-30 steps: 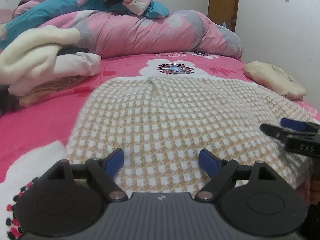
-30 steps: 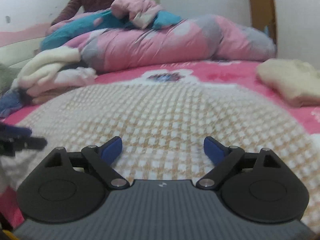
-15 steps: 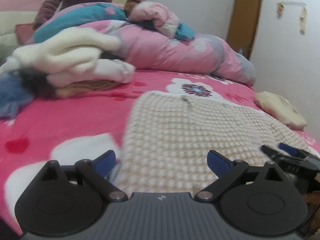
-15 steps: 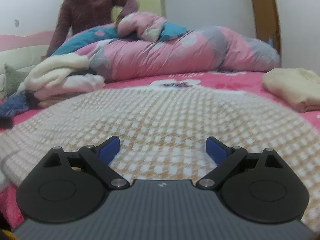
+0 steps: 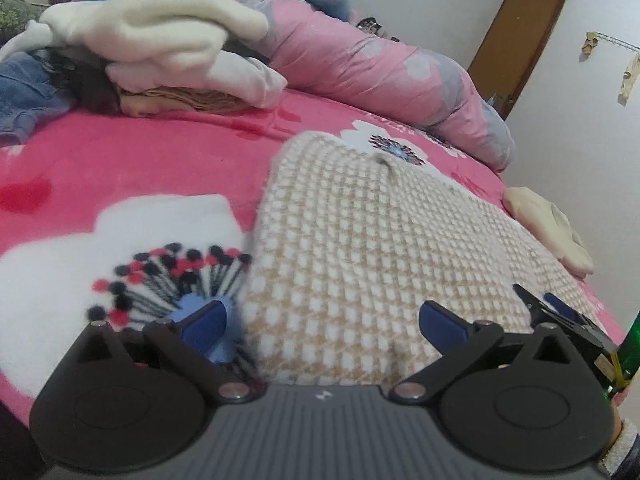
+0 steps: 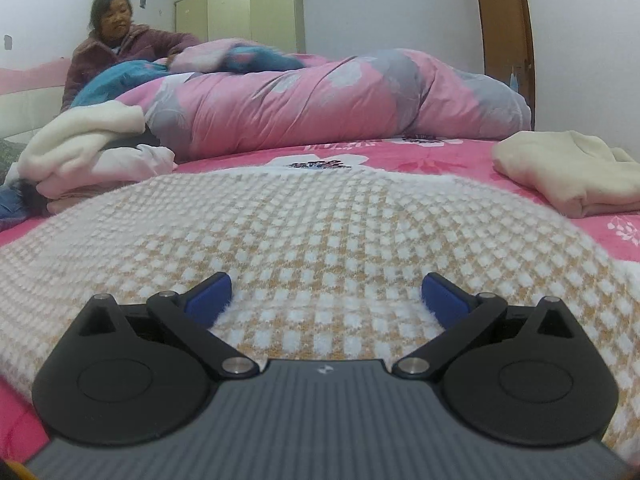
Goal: Fold clothes
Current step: 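Press both open grippers on the cardigan edge and lift the left gripper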
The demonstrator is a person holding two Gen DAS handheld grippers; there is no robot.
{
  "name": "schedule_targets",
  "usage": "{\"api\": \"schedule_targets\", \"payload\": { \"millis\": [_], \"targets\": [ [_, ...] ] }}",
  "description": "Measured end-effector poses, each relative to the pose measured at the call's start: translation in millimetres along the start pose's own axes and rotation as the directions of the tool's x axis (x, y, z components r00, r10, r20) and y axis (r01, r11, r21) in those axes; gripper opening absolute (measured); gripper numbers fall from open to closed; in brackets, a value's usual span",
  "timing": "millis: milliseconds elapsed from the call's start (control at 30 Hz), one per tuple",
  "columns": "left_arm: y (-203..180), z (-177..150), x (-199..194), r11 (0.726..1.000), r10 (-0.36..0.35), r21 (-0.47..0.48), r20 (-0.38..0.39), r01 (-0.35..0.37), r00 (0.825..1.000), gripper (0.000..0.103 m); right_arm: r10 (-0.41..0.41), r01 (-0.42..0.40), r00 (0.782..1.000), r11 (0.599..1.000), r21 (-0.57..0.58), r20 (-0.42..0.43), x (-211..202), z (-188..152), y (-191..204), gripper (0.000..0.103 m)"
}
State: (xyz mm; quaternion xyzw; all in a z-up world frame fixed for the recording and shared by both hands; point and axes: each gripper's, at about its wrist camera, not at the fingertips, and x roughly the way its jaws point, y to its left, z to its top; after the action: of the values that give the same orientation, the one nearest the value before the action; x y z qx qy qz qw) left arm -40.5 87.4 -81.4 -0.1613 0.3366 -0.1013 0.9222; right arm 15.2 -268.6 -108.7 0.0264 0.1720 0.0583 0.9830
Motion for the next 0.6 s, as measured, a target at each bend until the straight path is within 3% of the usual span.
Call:
{"api": "schedule_targets", "payload": {
  "millis": [67, 167, 367, 600],
  "targets": [
    [7.9, -0.8, -7.5, 0.999, -0.002, -0.037, 0.003, 0.002, 1.000, 0.103, 0.000, 0.000, 1.000, 1.000, -0.001, 0.002, -1.4, -0.6, 0.5, 0.102],
    [15.1, -10.6, -9.7, 0.993, -0.059, -0.106, -0.016, 0.057, 0.998, 0.103, 0.001, -0.001, 1.000, 1.000, -0.003, 0.005, -2.3, 0.0, 3.1, 0.102],
    [26.6, -30.5, -10.9, 0.957, -0.178, -0.238, -0.038, 0.165, 0.983, 0.102, 0.002, -0.002, 1.000, 1.000, -0.004, 0.004, -1.8, 1.0, 4.4, 0.102],
    [31.2, -39.4, 5.9, 0.901, -0.238, -0.355, 0.077, 0.250, 0.968, 0.102, -0.003, 0.003, 1.000, 1.000, -0.005, 0.010, -3.7, 0.8, 5.9, 0.102]
  ]
}}
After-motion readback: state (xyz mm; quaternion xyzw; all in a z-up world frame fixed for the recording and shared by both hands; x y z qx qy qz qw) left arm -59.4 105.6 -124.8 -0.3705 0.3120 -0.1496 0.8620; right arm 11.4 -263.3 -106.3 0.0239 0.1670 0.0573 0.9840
